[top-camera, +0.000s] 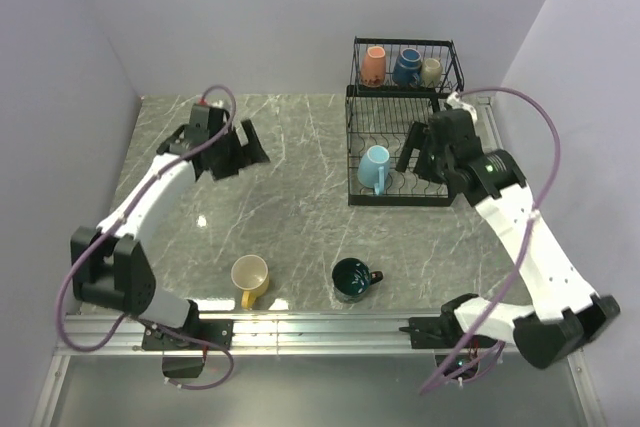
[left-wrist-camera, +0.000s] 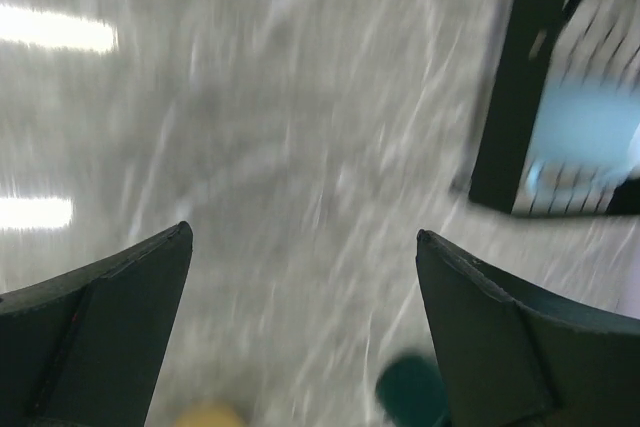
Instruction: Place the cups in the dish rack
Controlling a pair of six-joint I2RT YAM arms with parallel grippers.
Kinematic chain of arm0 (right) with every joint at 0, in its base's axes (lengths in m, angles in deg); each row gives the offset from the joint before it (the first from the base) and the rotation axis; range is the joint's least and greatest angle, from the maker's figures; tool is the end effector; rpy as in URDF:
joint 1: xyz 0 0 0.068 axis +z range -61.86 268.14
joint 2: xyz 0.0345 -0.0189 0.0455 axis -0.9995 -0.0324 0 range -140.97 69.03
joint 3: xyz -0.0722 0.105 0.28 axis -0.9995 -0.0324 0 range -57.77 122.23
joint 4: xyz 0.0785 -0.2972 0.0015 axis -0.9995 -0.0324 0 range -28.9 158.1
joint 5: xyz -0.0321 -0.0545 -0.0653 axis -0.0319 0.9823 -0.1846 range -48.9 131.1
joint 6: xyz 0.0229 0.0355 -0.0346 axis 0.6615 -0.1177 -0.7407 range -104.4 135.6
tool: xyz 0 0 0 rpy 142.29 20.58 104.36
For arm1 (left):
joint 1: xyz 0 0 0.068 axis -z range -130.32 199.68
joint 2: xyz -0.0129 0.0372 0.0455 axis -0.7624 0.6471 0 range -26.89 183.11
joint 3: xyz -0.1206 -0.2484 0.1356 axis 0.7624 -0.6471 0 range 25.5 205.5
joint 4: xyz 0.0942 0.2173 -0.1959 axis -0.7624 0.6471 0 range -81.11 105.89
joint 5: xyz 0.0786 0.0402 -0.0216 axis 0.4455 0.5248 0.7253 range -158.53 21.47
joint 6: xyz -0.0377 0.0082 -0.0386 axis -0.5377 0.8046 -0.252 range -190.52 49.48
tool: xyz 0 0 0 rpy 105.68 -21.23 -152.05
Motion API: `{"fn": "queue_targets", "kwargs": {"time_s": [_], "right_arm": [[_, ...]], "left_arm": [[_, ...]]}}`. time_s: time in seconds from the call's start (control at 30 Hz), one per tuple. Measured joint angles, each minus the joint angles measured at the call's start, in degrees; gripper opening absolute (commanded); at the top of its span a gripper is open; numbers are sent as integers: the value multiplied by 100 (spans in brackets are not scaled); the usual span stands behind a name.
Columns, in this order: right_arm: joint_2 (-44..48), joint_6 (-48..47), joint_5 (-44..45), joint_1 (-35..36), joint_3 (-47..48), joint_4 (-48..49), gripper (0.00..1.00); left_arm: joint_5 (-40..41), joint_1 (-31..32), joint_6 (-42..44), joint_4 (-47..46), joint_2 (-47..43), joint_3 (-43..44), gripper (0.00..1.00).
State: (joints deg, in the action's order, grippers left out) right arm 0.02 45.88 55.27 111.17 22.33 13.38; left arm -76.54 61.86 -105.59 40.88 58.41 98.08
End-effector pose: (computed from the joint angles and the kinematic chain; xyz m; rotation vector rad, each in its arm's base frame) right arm 0.2505 0.0968 0.4332 0.2686 2.2952 0.1870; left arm 0.3637 -0.0838 0.3286 -0.4096 2.3789 -0.5580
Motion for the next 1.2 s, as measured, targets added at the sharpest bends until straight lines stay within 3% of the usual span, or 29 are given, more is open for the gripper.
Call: {"fn": "queue_targets", "kwargs": {"time_s": [0.23, 0.5, 0.73, 1.2], "right_arm": [[1147, 269, -306, 9, -944, 76, 93], [1764, 380, -568, 9, -1744, 87, 93], [1827, 372, -682, 9, -1932, 208, 93], [1939, 378, -887, 9, -2317, 407, 93]], "left_arm": [[26, 284, -269, 1110, -1648, -1167, 92], [-63, 555, -905, 1685, -3136, -2330, 66], [-94, 800, -1384, 2100, -3875, -2918, 61], [39, 984, -1698, 2625, -4533, -3445, 55]]}}
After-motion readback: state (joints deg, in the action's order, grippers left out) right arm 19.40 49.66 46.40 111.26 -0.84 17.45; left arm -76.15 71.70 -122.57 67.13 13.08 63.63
